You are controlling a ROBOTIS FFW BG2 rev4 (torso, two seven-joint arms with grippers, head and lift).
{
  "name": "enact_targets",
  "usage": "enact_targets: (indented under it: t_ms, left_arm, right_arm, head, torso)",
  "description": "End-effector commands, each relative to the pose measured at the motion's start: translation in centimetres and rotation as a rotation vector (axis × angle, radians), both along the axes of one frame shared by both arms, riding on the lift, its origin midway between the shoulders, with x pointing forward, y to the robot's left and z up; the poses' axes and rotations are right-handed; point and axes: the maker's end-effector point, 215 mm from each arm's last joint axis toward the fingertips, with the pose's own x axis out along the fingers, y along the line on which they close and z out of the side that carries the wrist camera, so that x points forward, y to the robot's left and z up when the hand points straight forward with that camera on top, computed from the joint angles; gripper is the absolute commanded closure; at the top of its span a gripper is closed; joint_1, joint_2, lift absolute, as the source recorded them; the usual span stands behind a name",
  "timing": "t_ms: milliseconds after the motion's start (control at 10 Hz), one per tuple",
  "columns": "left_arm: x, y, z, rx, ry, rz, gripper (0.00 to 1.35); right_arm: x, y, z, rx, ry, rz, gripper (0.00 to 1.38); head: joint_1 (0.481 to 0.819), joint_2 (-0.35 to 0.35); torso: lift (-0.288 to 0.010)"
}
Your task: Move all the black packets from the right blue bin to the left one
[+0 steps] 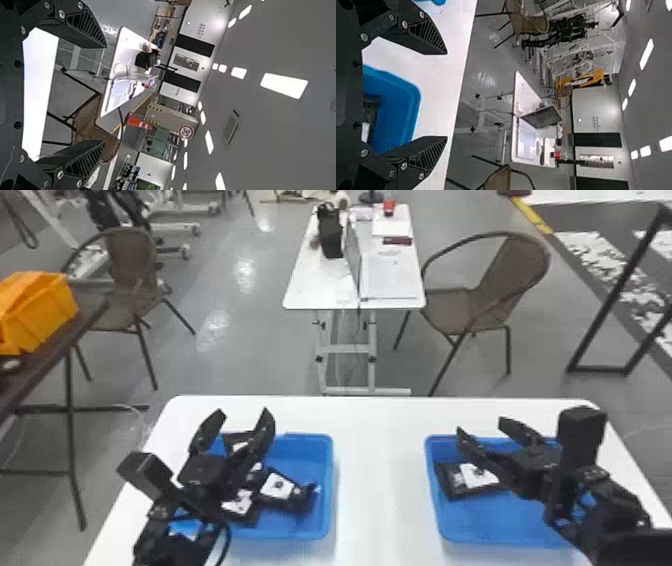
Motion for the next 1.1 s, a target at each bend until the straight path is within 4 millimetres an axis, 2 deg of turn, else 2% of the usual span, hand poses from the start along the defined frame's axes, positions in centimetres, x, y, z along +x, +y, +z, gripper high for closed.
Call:
enact_targets:
  t_ms: [0,400,600,800,1000]
  left_arm:
    - [0.0,-0.2,1.4,0.033,-0.026,-0.005,0.14]
    - [-0.2,-0.5,1.0,0.033,-0.015,-0.011,0.14]
    - [-0.3,-0.5,0.8,0.032,-0.012,-0.011,0.14]
    - [-0.3,-0.5,0.9,0.032,-0.015,-0.01,0.14]
    - [-0.3,-0.3,0.9,0.029,-0.013,-0.007,0.14]
  right_arm:
    - [-1.5,-3.2,-2.7,-0.053,0.047,-0.057,0.3]
    - [-3.6,-9.5,-8.6,-0.129,0.147,-0.133,0.3]
    - [-3.2,-11.0,-11.3,-0.131,0.208,-0.133,0.3]
    - [-1.6,-11.2,-12.7,-0.147,0.227,-0.109,0.3]
    - [-0.3,-9.0,-14.4,-0.135,0.259,-0.047,0.3]
  head:
    - [0.695,0.027]
    - [0.695,-0.058]
    - [0.695,-0.09]
    - [0.695,-0.103]
    - [0.695,-0.1]
  torso:
    - [0.0]
    - [0.0]
    - [0.0]
    - [0.0]
    - [0.0]
